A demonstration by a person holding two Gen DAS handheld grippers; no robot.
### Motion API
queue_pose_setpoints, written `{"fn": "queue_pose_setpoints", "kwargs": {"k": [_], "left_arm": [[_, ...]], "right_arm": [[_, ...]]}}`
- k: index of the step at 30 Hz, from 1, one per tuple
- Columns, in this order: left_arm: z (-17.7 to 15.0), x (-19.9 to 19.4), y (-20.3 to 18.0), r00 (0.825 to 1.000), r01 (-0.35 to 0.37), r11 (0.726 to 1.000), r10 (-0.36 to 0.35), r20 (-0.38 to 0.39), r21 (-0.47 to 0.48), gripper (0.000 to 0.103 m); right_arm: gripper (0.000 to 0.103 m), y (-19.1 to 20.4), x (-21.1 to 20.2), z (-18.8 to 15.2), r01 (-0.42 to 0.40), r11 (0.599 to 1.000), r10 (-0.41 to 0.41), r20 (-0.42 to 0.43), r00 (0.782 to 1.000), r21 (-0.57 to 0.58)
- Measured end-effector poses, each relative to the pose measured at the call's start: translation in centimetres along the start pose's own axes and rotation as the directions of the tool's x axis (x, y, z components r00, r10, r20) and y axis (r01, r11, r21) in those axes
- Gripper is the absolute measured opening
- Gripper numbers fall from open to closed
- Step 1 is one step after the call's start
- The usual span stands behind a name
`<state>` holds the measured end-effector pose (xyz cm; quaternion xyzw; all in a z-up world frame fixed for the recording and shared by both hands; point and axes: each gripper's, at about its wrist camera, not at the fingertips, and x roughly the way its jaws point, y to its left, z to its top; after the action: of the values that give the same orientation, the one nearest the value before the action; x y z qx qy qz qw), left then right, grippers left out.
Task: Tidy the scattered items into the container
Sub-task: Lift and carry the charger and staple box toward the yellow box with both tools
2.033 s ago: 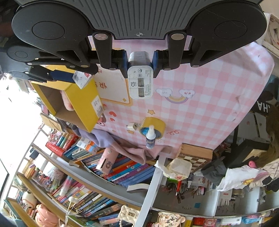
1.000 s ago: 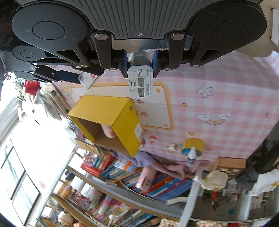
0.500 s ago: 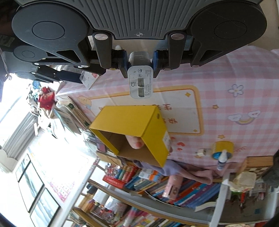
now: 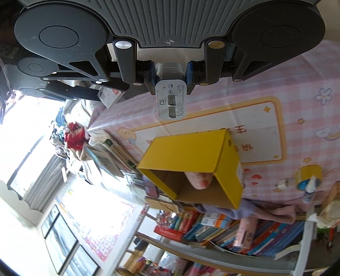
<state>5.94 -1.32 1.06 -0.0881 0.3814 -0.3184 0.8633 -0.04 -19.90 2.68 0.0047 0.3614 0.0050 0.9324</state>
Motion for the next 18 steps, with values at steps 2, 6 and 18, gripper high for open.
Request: {"fn": "queue_pose_setpoints", "kwargs": {"k": [2,6,18], "left_arm": [[0.2,0.3,-0.2,1.000,0.010,1.000,-0.010,-0.004,0.010,0.025],[0.4,0.8,-0.5,1.000,0.024,1.000,-0.024,-0.011,0.019,0.025],[1.0,2.0,-0.6,0.999,0.048,0.999,-0.048,-0.024,0.011,0.025]], "right_arm": [[0.056,-0.4,0.0,0.0,0.013,1.000,-0.013,0.000,1.000,0.012],[0.056,-0.8,0.0,0.1,0.029,0.999,-0.028,-0.005,1.000,0.024],[0.056,-1.5,0.7,0.6,0.044,0.999,-0.044,-0.022,0.999,0.015]]}}
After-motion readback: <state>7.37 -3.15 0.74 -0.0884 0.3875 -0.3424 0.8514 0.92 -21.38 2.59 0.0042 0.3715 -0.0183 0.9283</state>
